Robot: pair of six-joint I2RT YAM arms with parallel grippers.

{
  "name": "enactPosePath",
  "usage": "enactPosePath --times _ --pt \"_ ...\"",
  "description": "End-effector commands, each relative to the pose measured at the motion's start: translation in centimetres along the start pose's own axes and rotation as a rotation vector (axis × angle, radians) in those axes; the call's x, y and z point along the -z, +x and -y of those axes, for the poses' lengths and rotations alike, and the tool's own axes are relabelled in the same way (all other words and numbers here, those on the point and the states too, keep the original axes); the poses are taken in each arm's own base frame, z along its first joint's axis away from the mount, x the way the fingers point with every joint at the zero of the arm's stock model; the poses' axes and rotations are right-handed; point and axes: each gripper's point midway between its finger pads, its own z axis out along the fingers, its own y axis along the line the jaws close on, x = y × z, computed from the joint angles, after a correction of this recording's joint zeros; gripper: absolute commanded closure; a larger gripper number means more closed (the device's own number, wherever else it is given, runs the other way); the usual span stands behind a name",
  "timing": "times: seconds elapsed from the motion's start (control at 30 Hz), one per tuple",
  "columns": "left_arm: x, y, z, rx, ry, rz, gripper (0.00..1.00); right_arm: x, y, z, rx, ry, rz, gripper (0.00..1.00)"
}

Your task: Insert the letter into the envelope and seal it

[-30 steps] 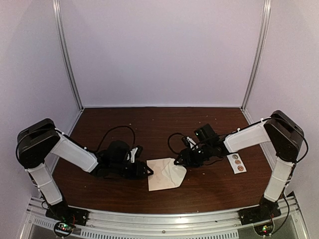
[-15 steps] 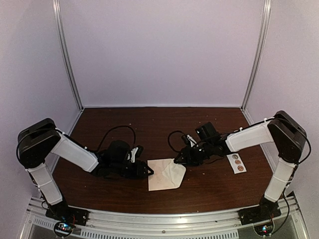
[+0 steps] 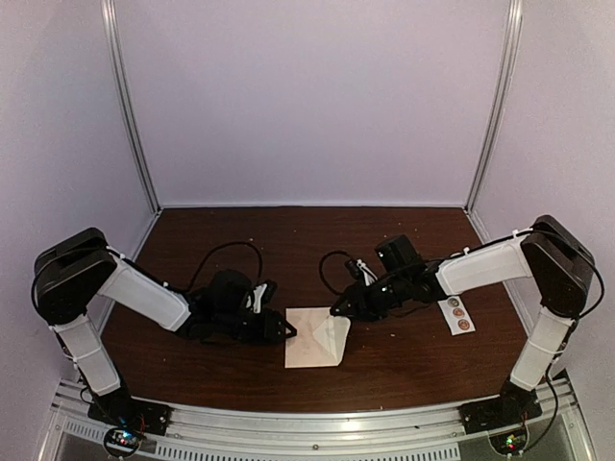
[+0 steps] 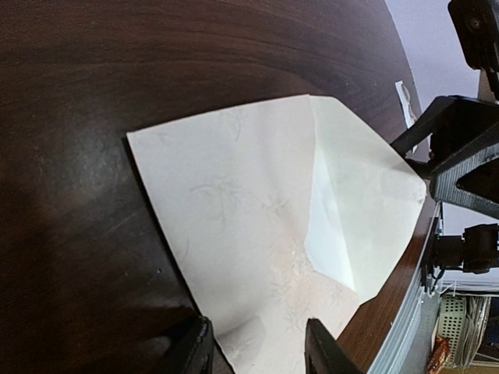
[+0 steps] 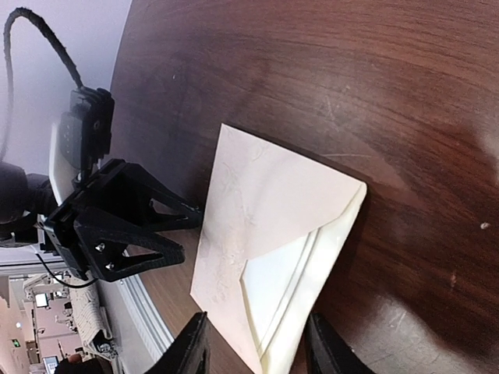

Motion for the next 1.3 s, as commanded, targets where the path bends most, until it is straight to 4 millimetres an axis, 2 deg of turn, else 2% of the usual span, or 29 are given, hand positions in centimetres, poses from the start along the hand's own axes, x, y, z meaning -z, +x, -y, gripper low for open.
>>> enactPosePath --times 0.0,0.37,0.57,0.77,0.83,0.9,1.03,1.27 --pt "-0.2 -0.5 0.1 -0.018 -0.001 0.003 0.6 -0.7 0.2 -1.8 0.026 -0.054 0.002 0.58" --pt "-0.2 -0.3 0.2 -0.02 0.005 -0.003 0.6 -3.4 1.2 -2.5 0.005 -0.084 -0.021 0.57" --pt "-0.3 -0.2 0.2 -0.02 0.013 -0.011 0.6 -4.5 1.1 -3.2 0.003 -0.104 -0.017 0.53" --pt "-0.4 -0.2 0.2 -0.02 0.015 -0.012 0.6 -5.2 1.3 -2.9 -0.009 -0.098 -0.019 0.54" --pt "-0.4 -0.2 0.2 -0.019 0.015 -0.011 0.61 -5.4 1.5 -2.6 -0.012 -0.087 -0.021 0.6" --pt "-0.4 -0.1 0.2 -0.019 0.016 -0.011 0.61 -5.6 1.8 -2.1 -0.019 -0.077 -0.024 0.72" --pt "-0.4 -0.1 0.2 -0.017 0.017 -0.01 0.61 -6.2 2.7 -1.1 -0.042 -0.062 -0.036 0.87" --pt "0.2 -0.7 0.7 -0.026 0.018 0.016 0.61 -6.6 3.6 1.8 -0.075 0.027 -0.024 0.96"
